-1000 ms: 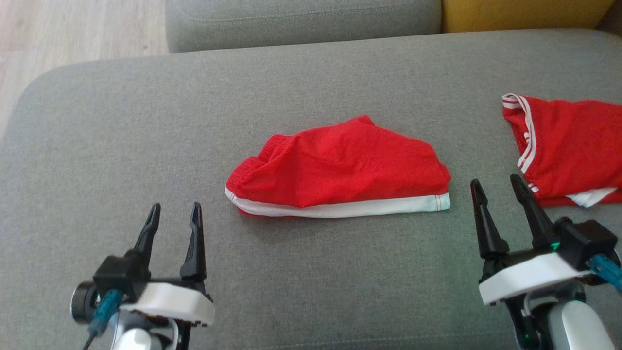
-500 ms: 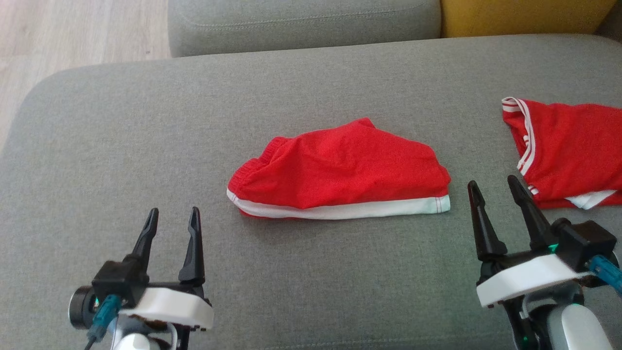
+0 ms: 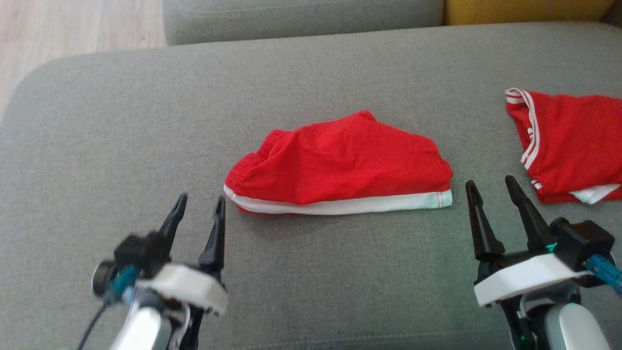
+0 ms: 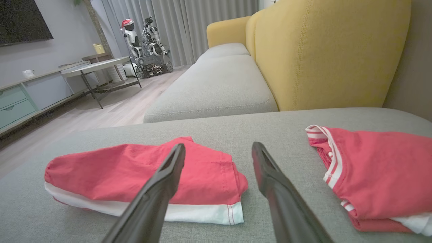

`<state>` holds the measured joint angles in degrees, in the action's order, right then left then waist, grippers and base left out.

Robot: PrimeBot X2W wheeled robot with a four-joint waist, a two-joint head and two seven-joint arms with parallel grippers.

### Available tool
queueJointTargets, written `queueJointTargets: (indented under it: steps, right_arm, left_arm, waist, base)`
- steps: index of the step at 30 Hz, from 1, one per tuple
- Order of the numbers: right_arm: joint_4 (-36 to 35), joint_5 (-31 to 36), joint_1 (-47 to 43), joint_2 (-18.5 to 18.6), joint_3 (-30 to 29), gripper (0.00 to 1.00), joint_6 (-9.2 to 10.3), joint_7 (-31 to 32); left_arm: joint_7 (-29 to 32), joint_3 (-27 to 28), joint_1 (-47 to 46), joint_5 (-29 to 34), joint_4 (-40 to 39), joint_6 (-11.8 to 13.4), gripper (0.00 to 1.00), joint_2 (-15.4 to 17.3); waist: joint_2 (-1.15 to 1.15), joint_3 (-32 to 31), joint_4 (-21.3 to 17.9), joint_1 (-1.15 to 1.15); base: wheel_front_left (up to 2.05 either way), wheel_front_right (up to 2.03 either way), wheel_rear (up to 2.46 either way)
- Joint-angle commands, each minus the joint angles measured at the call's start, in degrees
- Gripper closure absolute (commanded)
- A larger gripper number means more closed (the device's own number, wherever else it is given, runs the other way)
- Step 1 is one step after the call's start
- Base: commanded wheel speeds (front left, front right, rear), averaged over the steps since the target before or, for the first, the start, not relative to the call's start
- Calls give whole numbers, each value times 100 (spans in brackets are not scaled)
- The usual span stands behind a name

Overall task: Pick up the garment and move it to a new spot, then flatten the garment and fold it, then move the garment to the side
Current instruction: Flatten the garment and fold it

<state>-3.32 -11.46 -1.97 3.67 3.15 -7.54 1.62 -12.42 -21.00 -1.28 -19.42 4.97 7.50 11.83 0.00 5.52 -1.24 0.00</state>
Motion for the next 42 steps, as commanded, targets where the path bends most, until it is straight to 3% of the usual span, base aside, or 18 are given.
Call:
queueJointTargets:
  steps: [1, 9, 15, 16, 17, 26, 41, 42]
  right_arm:
    - [-168, -33, 195, -11, 138, 0, 5, 15]
    - [-14, -76, 332, -26, 216, 0, 5, -21]
    - [108, -120, 319, -40, 198, 0, 5, -49]
    - [129, -134, 321, -42, 192, 0, 5, -52]
    - [174, -166, 326, -47, 185, 0, 5, -54]
    - [919, -176, 489, 14, 6, 0, 5, 32]
    - [3210, -376, 1789, 140, 701, 2, 5, -123]
    - [3302, -405, 1833, 140, 744, 55, 5, -136]
  left_arm:
    - [81, 144, -636, -100, 19, -138, 0, 16]
    - [614, 57, -1387, -469, 1175, -595, 0, -48]
    - [714, 46, -1520, -604, 1569, -710, 0, -73]
    - [704, 47, -1538, -621, 1612, -725, 19, -77]
    - [657, 32, -1571, -644, 1662, -780, 100, -84]
    - [518, -34, -1704, -669, 1796, -856, 100, -124]
    - [350, -245, -2030, -603, 1928, -922, 100, -265]
    - [329, -248, -2036, -606, 1944, -926, 100, -266]
  waist:
    - [0, 96, -28, 0]
    - [0, 267, -247, 0]
    - [0, 310, -320, 0]
    - [0, 319, -326, 0]
    - [0, 336, -334, 0]
    - [0, 390, -254, 0]
    - [0, 633, 69, 0]
    - [0, 638, 75, 0]
  base:
    - [0, 0, 0]
    - [0, 0, 0]
    - [0, 0, 0]
    - [0, 0, 0]
    - [0, 0, 0]
    - [0, 0, 0]
    - [0, 0, 0]
    - [0, 0, 0]
